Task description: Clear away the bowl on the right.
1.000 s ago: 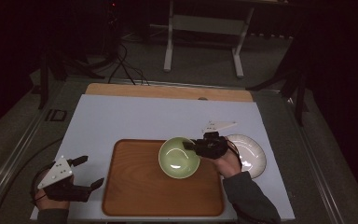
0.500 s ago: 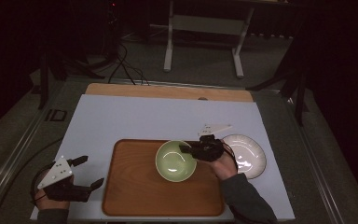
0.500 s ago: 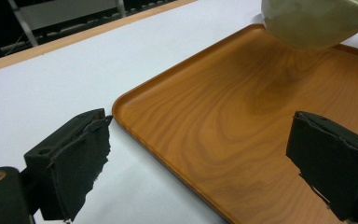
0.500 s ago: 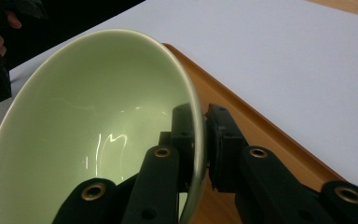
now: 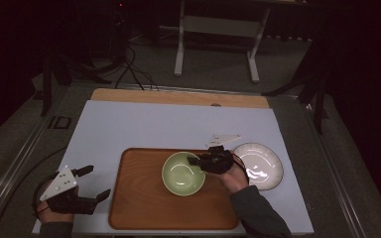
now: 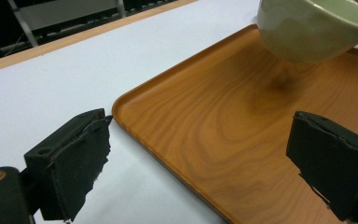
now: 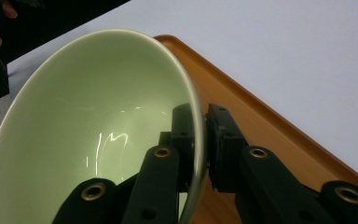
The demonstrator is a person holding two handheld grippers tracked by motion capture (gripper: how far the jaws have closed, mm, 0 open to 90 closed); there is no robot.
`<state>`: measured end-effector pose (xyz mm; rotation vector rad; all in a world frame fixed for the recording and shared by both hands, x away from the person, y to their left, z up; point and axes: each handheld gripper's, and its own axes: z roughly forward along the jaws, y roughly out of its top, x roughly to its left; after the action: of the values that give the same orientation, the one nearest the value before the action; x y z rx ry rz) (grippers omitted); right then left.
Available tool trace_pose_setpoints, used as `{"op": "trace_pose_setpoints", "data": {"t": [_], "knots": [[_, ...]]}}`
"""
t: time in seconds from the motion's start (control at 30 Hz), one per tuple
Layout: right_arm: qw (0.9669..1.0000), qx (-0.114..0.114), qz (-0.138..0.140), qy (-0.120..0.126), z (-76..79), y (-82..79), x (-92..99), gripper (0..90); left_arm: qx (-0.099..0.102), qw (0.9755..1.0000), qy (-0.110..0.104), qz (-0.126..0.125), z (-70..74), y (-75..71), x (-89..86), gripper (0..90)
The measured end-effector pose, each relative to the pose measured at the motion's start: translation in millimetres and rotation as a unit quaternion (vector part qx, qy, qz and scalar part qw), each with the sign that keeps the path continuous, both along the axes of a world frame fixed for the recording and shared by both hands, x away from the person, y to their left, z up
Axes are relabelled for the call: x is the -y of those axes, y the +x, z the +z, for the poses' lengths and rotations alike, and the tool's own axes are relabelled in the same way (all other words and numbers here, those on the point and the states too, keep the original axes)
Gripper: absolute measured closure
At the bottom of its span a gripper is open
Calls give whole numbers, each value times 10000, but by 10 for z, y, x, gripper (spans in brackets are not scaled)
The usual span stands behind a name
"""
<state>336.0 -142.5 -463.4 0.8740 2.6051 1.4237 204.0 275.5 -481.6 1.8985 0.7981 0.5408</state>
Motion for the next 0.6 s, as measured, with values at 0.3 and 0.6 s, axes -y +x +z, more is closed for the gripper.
{"op": "trace_pose_setpoints", "data": {"t": [0.3, 0.6], "knots": [[10000, -18, 52, -37, -43, -5, -56, 817, 6, 10000, -2, -2, 1, -1, 0, 57], [10000, -45, 62, -41, -93, -8, -85, 817, 4, 10000, 1, -2, 0, 0, 0, 57]]}}
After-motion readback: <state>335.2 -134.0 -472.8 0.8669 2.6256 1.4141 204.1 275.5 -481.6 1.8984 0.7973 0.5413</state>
